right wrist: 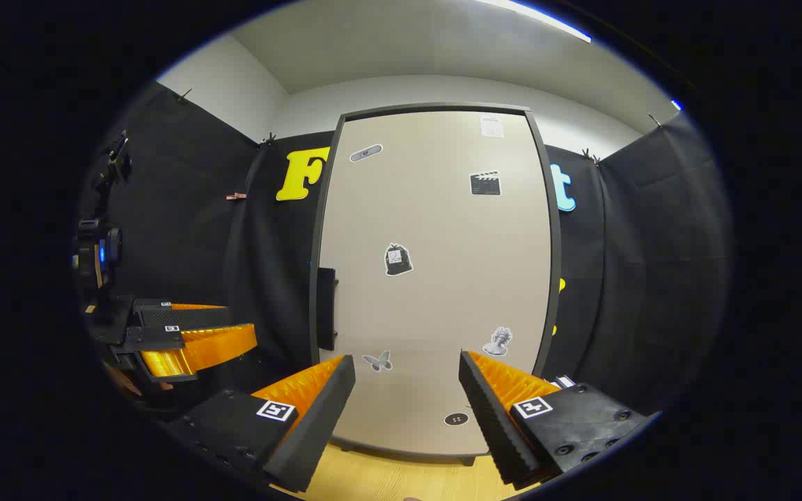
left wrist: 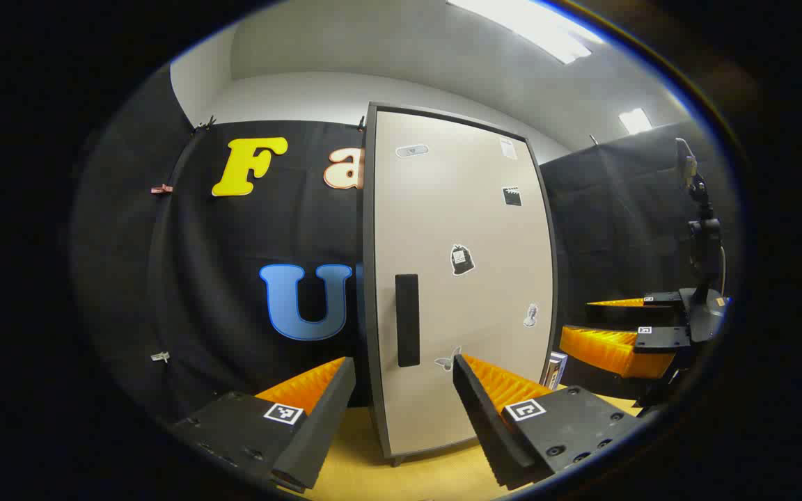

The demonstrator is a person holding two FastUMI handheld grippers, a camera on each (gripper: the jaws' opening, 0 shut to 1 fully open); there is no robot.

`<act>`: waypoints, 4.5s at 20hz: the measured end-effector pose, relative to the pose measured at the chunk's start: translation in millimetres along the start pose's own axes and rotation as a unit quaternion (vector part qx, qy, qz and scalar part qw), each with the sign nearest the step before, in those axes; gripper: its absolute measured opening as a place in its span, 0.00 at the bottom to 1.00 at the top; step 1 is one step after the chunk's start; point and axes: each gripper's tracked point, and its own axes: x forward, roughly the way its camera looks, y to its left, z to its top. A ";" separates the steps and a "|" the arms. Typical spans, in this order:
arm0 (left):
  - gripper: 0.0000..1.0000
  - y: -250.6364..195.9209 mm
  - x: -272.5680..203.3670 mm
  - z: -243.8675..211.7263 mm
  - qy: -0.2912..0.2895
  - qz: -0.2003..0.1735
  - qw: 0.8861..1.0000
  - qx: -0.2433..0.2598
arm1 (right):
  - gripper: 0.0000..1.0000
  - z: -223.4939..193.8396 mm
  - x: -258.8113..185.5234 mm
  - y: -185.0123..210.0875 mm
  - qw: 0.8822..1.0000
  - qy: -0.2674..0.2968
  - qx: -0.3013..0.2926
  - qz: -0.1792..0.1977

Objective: Open the cabinet door with the right hand, grasp the bottle in the cabinet with the left hand and place it on the coaster, then close the cabinet door with the right hand.

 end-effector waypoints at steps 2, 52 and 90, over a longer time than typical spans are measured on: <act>0.89 -2.2 1.9 1.6 -0.003 -0.004 1.000 -0.001 | 0.97 -0.6 0.5 -1.4 1.000 0.003 0.001 -0.001; 0.89 179.3 -39.6 -54.9 0.038 0.090 0.995 -0.014 | 0.86 3.8 166.3 133.4 0.998 -0.049 -0.003 -0.029; 0.89 19.6 -53.7 -18.7 0.025 -0.007 1.000 0.009 | 0.16 -6.5 25.5 94.7 0.991 0.036 0.077 0.101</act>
